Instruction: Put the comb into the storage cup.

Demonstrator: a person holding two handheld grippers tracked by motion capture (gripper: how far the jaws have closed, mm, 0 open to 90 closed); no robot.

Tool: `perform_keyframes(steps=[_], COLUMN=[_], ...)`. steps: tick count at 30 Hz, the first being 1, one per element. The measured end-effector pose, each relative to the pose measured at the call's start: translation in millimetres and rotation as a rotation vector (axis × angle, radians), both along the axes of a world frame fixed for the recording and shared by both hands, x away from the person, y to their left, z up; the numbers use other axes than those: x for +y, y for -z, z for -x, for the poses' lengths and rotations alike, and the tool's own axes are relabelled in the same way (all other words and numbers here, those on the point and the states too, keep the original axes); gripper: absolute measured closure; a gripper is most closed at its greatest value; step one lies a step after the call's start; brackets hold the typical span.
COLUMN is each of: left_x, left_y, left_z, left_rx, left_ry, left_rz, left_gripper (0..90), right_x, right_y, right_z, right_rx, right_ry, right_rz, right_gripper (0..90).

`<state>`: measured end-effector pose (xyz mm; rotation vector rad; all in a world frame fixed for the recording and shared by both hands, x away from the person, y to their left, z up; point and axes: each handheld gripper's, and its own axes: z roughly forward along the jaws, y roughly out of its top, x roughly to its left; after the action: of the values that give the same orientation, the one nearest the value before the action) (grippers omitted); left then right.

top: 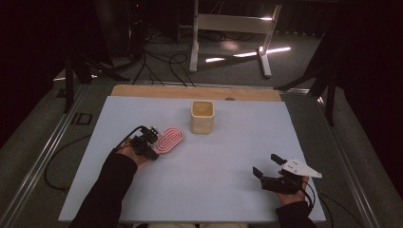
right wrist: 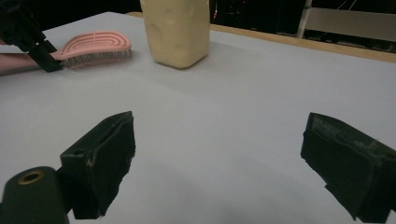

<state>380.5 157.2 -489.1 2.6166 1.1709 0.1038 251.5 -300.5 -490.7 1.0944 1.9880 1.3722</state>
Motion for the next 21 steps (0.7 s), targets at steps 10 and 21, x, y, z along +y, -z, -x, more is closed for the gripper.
perform_keyframes(steps=[10,21], left_x=[7.2,8.4], left_y=[-5.1,-14.5], left_z=[3.3,11.2], left_rx=[-0.049,-0.103], left_ry=[-0.02,-0.019], left_rz=[0.044,0.093], left_gripper=[70.2,70.2], right_x=[0.6,0.8], right_y=[0.6,0.7], right_z=[-0.3,-0.3], right_rx=[-0.002,0.001], right_ry=[-0.001,0.0], right_rz=[0.005,0.005], right_gripper=[9.8,9.7])
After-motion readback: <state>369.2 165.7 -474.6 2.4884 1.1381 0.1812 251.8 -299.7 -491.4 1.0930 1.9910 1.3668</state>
